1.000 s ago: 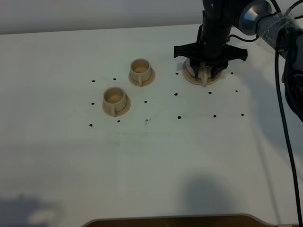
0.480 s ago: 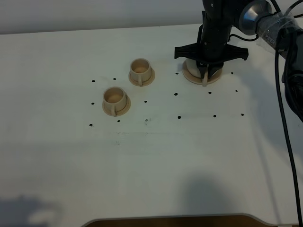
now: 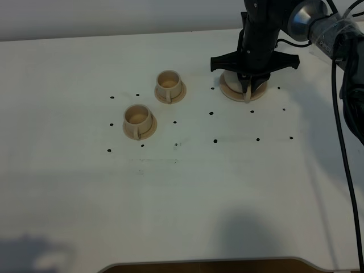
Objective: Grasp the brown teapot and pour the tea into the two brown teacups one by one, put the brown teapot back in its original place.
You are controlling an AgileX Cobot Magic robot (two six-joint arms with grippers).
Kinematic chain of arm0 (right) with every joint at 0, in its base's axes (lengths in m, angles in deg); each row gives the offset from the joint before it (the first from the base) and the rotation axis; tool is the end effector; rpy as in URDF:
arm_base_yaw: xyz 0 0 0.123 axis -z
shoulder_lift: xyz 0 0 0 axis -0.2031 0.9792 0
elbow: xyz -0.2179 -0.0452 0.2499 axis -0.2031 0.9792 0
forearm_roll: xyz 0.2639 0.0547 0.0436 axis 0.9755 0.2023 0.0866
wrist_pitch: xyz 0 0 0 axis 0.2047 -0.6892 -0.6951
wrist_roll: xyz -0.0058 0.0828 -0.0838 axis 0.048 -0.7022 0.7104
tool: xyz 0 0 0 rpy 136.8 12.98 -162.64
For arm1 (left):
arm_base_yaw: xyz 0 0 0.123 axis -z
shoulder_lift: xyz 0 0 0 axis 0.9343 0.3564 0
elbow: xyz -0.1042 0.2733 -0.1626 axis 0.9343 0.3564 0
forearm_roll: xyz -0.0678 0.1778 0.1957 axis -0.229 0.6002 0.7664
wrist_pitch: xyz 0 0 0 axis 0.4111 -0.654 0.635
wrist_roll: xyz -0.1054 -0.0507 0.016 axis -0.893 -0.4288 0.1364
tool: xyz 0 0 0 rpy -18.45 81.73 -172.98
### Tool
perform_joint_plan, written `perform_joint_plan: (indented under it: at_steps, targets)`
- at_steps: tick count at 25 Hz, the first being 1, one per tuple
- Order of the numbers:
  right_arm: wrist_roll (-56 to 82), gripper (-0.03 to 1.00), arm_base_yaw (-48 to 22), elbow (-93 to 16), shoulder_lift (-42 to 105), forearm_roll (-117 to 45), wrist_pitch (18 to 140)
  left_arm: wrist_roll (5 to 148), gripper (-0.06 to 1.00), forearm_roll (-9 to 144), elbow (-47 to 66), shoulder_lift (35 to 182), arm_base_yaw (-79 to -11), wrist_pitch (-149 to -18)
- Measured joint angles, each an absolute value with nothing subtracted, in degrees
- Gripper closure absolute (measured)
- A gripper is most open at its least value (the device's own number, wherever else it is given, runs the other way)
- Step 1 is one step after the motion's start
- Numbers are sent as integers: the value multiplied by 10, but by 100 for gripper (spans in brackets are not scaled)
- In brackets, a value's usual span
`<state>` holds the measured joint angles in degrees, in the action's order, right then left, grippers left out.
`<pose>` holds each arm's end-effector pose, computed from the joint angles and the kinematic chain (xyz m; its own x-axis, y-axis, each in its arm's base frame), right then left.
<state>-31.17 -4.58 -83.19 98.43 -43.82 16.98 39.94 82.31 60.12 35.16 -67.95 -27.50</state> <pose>0.5458 0.1604 0.1611 -0.9857 0.0977 -0.1370 0.0899 0.9940 0.0621 -0.0133 0.0021 0.2803 -0.4200 -0.0273 -0.9071 -0.0082 0.9996 -0.0263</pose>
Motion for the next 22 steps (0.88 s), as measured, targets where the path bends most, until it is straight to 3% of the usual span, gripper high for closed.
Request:
perform_joint_plan:
  at_steps: [22]
  targets:
    - [-300,85,-51,-832,966,-467,176,399,48,823,601,352,-679,-275]
